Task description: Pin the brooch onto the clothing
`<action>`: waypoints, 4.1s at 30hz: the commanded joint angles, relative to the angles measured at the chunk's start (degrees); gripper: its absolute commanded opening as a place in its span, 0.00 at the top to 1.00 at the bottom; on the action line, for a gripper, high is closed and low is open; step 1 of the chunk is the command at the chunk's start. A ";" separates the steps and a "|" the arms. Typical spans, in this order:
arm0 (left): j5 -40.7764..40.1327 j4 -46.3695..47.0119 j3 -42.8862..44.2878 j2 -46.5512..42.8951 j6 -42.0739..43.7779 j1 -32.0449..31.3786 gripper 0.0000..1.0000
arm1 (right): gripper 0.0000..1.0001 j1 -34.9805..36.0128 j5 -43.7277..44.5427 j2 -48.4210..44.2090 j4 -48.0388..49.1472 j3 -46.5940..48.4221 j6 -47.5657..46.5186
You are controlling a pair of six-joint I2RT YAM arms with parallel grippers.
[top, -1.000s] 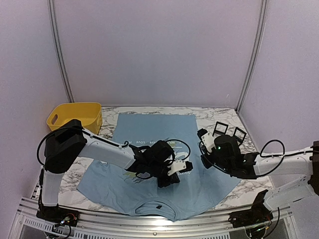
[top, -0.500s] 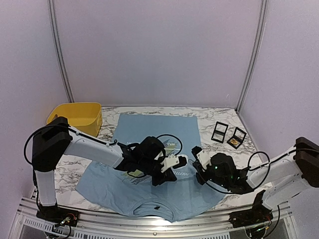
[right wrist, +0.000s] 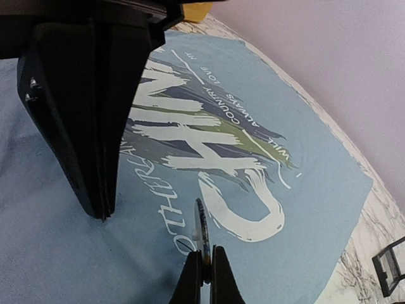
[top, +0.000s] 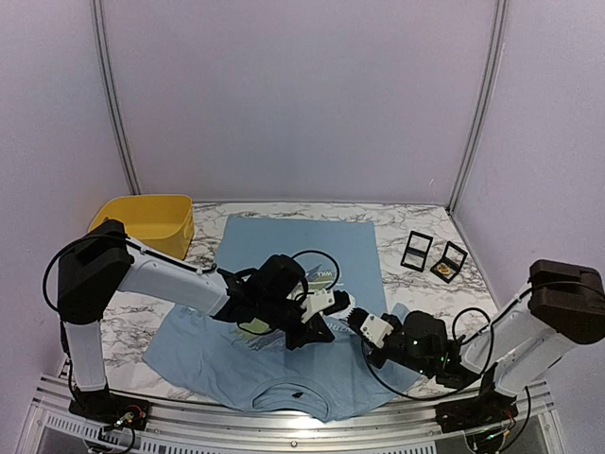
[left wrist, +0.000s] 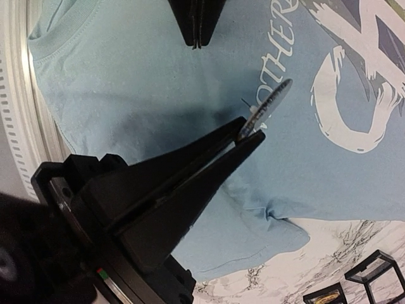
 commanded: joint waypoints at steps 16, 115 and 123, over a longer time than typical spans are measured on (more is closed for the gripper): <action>2.79 3.47 -0.56 -2.43 -2.55 1.38 1.00 | 1.00 6.50 2.52 9.21 13.32 -0.52 -10.11; 5.18 8.30 -9.22 -6.22 5.06 2.18 0.67 | 1.00 -11.67 -49.32 5.18 10.48 1.74 5.45; 7.56 8.39 -8.25 -6.51 4.03 2.18 0.99 | 1.00 -11.63 -49.11 5.35 10.04 2.11 5.06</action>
